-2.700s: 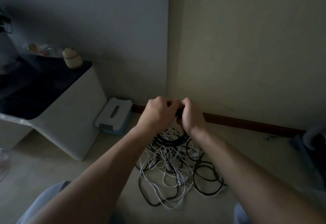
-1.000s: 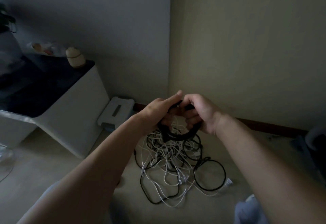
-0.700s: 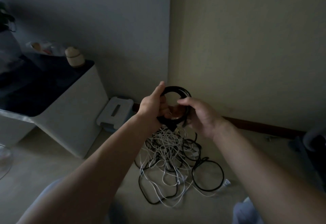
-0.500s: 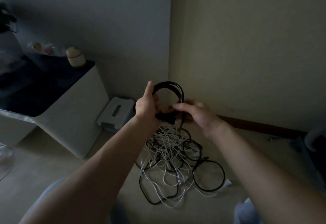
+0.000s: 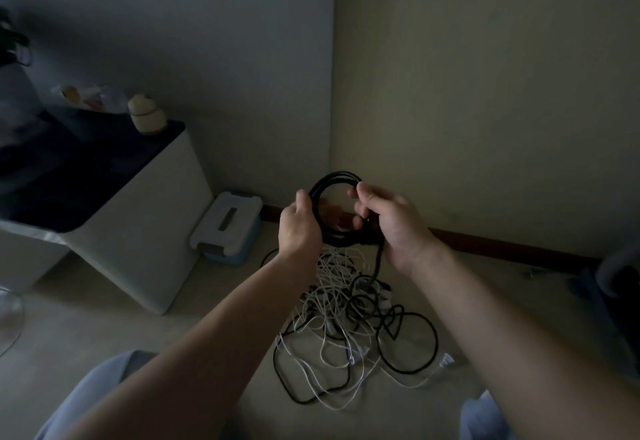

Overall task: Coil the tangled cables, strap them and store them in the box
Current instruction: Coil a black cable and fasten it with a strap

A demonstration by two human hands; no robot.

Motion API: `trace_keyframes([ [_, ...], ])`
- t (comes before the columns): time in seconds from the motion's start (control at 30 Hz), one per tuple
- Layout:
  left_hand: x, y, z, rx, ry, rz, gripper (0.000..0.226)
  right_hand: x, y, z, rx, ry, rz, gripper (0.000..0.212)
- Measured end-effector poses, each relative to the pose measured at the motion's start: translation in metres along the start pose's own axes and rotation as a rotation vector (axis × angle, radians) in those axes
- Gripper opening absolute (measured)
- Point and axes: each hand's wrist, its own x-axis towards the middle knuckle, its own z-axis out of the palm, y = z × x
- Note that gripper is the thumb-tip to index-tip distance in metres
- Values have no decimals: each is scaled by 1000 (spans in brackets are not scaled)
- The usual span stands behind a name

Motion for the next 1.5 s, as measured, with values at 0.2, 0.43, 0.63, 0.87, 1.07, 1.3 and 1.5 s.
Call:
trace_keyframes([
  [0.2,2,36,-15,215,-333,224,34,-2,-8,-10,-345,-248,101,27],
  [0.43,-13,43,-16,847,-485,207,68,-4,1,2,-475,-186,82,11],
  [0.63,-9,35,-5,664,-277,244,63,-4,-7,-12,-376,-172,201,42],
  [0.87,-3,35,-9,295,-80,127,53,5,-11,-42,-402,-139,235,68],
  [1.07,1,35,-9,29,97,87,54,2,10,-24,-158,-32,-65,34],
  [1.3,-11,21,1,-285,165,-167,49,-8,38,17,-190,115,-59,45],
  [1.5,-11,5,6,-160,105,-176,52,-2,24,19,57,153,77,42],
])
